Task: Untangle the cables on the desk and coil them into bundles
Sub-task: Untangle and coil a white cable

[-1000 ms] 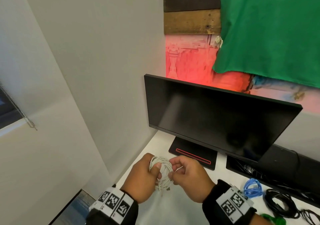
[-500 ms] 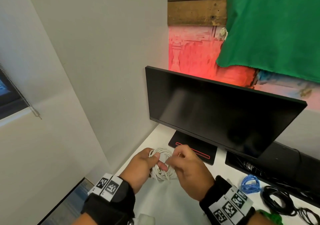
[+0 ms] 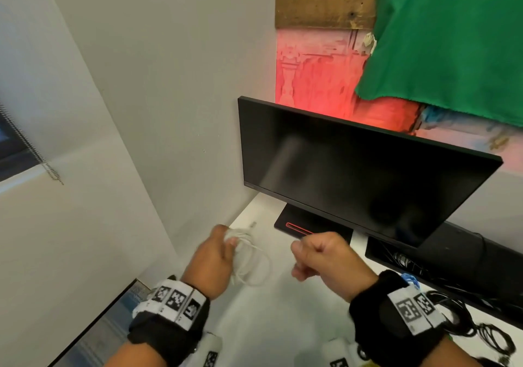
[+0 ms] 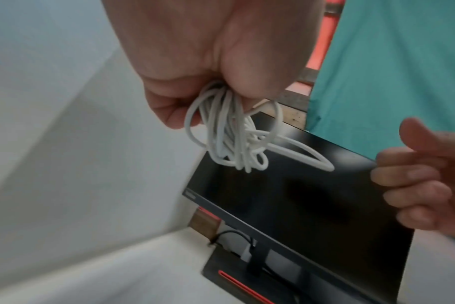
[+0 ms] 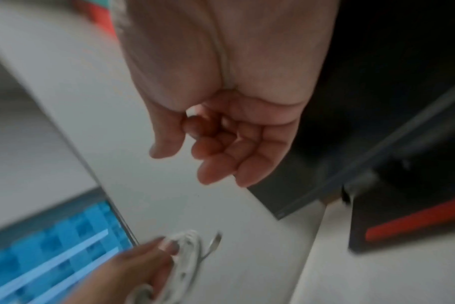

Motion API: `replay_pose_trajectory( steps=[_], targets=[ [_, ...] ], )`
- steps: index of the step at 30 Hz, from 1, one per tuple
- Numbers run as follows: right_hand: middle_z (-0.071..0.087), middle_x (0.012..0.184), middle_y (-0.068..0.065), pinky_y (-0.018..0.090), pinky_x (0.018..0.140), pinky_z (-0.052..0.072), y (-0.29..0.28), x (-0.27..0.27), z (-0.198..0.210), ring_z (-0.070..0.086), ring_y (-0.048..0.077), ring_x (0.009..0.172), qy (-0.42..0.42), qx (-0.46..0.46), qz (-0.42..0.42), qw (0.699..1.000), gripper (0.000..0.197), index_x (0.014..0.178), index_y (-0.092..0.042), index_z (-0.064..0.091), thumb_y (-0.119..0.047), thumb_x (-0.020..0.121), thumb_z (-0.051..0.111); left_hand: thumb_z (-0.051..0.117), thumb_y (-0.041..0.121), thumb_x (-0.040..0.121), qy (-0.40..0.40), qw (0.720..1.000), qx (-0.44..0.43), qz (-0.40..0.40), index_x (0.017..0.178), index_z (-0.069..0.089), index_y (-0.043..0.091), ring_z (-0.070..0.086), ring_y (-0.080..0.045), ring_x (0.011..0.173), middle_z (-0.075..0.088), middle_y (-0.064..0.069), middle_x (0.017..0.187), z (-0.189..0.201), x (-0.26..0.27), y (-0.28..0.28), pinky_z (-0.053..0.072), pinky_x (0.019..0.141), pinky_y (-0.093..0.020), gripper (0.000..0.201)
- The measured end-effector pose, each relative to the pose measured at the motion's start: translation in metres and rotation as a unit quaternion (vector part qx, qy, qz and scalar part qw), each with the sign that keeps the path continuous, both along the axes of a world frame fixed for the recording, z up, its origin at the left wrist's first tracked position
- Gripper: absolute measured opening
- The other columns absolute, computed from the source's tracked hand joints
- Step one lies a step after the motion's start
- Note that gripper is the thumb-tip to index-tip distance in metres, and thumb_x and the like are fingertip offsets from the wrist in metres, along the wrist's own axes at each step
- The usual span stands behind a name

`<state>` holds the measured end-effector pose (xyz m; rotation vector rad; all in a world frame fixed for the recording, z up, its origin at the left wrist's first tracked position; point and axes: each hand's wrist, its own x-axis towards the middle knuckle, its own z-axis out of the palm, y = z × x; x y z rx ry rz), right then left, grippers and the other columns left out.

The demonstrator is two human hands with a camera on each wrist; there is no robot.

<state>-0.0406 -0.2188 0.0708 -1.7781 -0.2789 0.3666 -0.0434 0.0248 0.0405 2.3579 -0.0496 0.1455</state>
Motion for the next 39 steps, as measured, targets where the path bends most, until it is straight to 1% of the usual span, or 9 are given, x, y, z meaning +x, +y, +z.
replay_pose_trajectory(
  steps=[6,9,12,15,19,22,26,31,39],
  targets=[
    [0.073,0.077,-0.007,0.028,0.062,0.051,0.023,-0.001,-0.003,0.071,0.009,0.065,-0.008,-0.15,-0.003,0.989,0.054,0.076,-0.027,0.067,-0.08,0.07,0.057,0.039,0.033,0.101,-0.033,0.999,0.033,0.001,0.104,0.045,0.021,0.061,-0.022,0.075,0.063,-0.001,0.081,0.012,0.003,0.015,0.048,0.069,-0.037,0.014],
    [0.071,0.076,0.001,0.035,0.072,0.057,0.058,-0.007,-0.015,0.07,0.016,0.073,-0.029,-0.149,0.018,0.988,0.03,0.072,-0.023,0.067,-0.05,0.085,0.065,0.037,0.036,0.101,-0.043,0.998,0.034,-0.02,0.104,0.042,0.026,0.06,-0.015,0.074,0.062,0.003,0.081,0.007,0.002,-0.003,0.043,0.065,-0.031,0.011],
    [0.072,0.077,0.007,0.039,0.078,0.058,0.053,-0.006,-0.019,0.07,0.021,0.08,0.059,0.027,-0.015,0.998,0.021,0.075,-0.02,0.072,-0.019,0.092,0.061,0.039,0.034,0.101,-0.02,1.0,-0.003,0.012,0.105,0.046,0.025,0.06,-0.012,0.075,0.063,0.004,0.083,0.003,0.006,0.007,0.041,0.066,-0.028,0.012],
    [0.048,0.054,0.003,0.03,0.052,0.05,0.032,-0.006,-0.012,0.05,0.018,0.046,0.205,0.233,0.009,0.951,0.016,0.074,-0.013,0.07,-0.023,0.085,0.064,0.041,0.036,0.101,0.004,1.0,-0.013,-0.015,0.101,0.05,0.027,0.062,-0.007,0.073,0.065,0.004,0.077,0.002,0.005,0.023,0.046,0.066,-0.023,0.012],
    [0.047,0.051,-0.012,0.021,0.046,0.033,0.009,0.003,0.009,0.039,0.006,0.043,0.044,-0.138,0.106,0.984,0.024,0.084,-0.029,0.072,-0.049,0.084,0.06,0.041,0.036,0.101,0.009,0.999,-0.001,-0.047,0.097,0.05,0.029,0.062,-0.001,0.069,0.063,0.006,0.071,0.004,0.005,0.025,0.04,0.061,-0.012,0.012],
    [0.063,0.082,-0.022,0.017,0.071,0.043,-0.001,0.014,0.017,0.059,-0.001,0.079,-0.119,-0.248,0.047,0.96,0.016,0.089,-0.041,0.072,-0.051,0.091,0.06,0.045,0.027,0.102,0.015,0.995,-0.082,-0.051,0.088,0.054,0.025,0.055,-0.003,0.058,0.061,0.005,0.065,0.011,0.003,0.028,0.04,0.059,-0.011,0.017],
    [0.047,0.09,-0.014,0.028,0.083,0.042,0.019,0.02,-0.002,0.044,0.013,0.093,-0.243,-0.392,-0.065,0.885,0.023,0.109,-0.037,0.073,-0.044,0.099,0.053,0.051,0.029,0.096,0.103,0.942,-0.304,-0.101,0.084,0.057,0.006,0.048,-0.013,0.056,0.055,0.0,0.064,0.024,-0.004,0.014,0.043,0.057,-0.024,0.027],
    [0.071,0.078,0.004,0.041,0.076,0.058,0.06,0.015,-0.024,0.067,0.024,0.076,-0.084,-0.067,-0.079,0.991,0.021,0.084,-0.02,0.077,-0.021,0.097,0.061,0.052,0.024,0.098,0.105,0.944,-0.3,-0.09,0.086,0.062,0.012,0.059,-0.009,0.065,0.065,0.003,0.074,0.022,-0.006,-0.016,0.045,0.061,-0.022,0.02],
    [0.073,0.091,0.018,0.03,0.068,0.056,0.064,0.015,-0.034,0.07,0.027,0.078,0.121,0.242,-0.124,0.955,0.014,0.088,-0.015,0.076,-0.006,0.086,0.065,0.042,0.034,0.101,0.034,0.995,-0.073,-0.051,0.094,0.052,0.03,0.061,-0.006,0.067,0.065,0.008,0.083,0.013,0.002,-0.015,0.045,0.063,-0.02,0.013]
  ],
)
